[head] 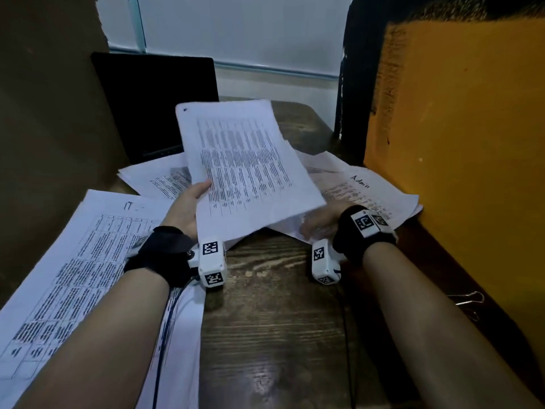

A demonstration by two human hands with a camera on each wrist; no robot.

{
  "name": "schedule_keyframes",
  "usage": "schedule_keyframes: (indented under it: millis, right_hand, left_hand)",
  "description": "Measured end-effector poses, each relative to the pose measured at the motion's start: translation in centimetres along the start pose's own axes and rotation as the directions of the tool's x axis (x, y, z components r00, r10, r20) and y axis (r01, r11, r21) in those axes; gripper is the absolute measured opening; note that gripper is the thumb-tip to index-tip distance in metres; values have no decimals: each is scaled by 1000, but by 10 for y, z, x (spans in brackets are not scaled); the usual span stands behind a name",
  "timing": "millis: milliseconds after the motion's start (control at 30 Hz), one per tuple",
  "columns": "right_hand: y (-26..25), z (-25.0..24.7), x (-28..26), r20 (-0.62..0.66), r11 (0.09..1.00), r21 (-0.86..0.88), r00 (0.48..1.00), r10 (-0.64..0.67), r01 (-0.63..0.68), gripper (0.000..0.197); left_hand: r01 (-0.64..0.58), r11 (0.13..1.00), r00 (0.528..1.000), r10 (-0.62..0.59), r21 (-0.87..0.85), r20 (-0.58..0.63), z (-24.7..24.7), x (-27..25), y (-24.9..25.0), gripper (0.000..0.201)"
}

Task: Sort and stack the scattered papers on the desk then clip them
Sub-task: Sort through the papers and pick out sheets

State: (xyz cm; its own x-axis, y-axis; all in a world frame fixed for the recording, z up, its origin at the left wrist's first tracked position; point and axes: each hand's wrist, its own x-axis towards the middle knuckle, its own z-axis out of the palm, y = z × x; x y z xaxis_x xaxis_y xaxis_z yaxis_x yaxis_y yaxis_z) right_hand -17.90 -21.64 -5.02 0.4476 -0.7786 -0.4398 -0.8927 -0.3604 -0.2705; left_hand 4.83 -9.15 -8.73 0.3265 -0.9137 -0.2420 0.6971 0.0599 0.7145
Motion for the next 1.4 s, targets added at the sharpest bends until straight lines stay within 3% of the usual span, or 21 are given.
schedule_keyframes:
  millis: [33,67,167,233,300,400,500,600,733,800,833,867,900,933,967,1000,1067,1133,1200,1333,1400]
  right_hand:
    - [3,1,-1,-42,997,76,999,-15,19,15]
    - [6,2,0,-74,990,131,996,-45,55,22]
    - [5,3,-9,61,985,120,989,-135,127,95]
    - [7,4,-9,84,995,41,992,-90,87,110]
    - [9,5,-10,14,999,-12,999,-42,42,94]
    - [6,4,-15,3,994,-108,1000,-23,23,86]
    - [7,8,-14,-74,1000,28,997,-11,13,71]
    - [11,13,-7,-232,981,181,972,-31,75,38]
    - [16,15,-5,-287,963,186,949,-134,193,23]
    - [22,12,-1,-472,945,202,871,-135,257,18]
    - [25,8,0,-618,926,234,781,-93,295,15]
    - [29,3,-1,-757,890,280,652,-26,361,12]
    - [32,-3,-5,-855,821,327,516,48,467,9]
    - [33,-8,-10,-904,719,353,417,96,599,6]
    - [33,-12,-15,-922,625,350,376,96,698,4]
    - [29,-14,-21,-923,563,338,381,43,754,7]
    - [19,-11,-22,-869,533,314,464,-172,785,17]
    - [12,-4,-19,-691,575,321,601,-401,753,17]
    - [6,3,-19,-438,649,351,731,-524,675,11]
    - [-2,13,-19,-126,715,385,800,-586,584,10]
    - [-6,17,-20,-51,738,374,807,-588,561,19]
  left_hand:
    - [7,1000,1000,-7,18,7,0,0,-1,29]
    - [0,999,1000,1,41,-11,-3,2,-2,28]
    - [-29,989,998,37,142,-52,-7,3,0,36]
    - [-77,977,993,93,197,-74,-7,0,1,34]
    - [-124,958,985,150,257,-85,-8,0,4,31]
    - [-164,923,975,205,348,-84,-12,3,7,30]
    - [-180,937,979,199,298,-33,-2,-4,7,14]
    - [-216,909,974,225,357,19,3,-7,5,26]
    - [-145,966,988,152,215,-17,-2,-5,6,30]
    - [-92,974,995,96,207,-6,-2,-5,4,38]
    - [-69,971,998,66,228,19,-1,-7,3,41]
    - [-52,966,998,45,255,35,0,-8,2,44]
    - [-42,955,998,30,292,46,2,-8,1,45]
    - [-35,946,998,17,322,58,2,-8,0,46]
    - [-26,937,999,8,349,54,3,-7,-1,47]
    - [-16,933,999,0,358,45,4,-7,-2,48]
    - [-3,934,999,-9,356,32,5,-5,-1,51]
    - [8,935,1000,-14,353,16,6,-4,-2,54]
    - [4,926,999,9,379,-32,7,-6,-2,53]
    - [-23,901,996,58,433,-69,2,-6,-3,40]
    - [10,919,994,34,394,-104,4,-9,-2,36]
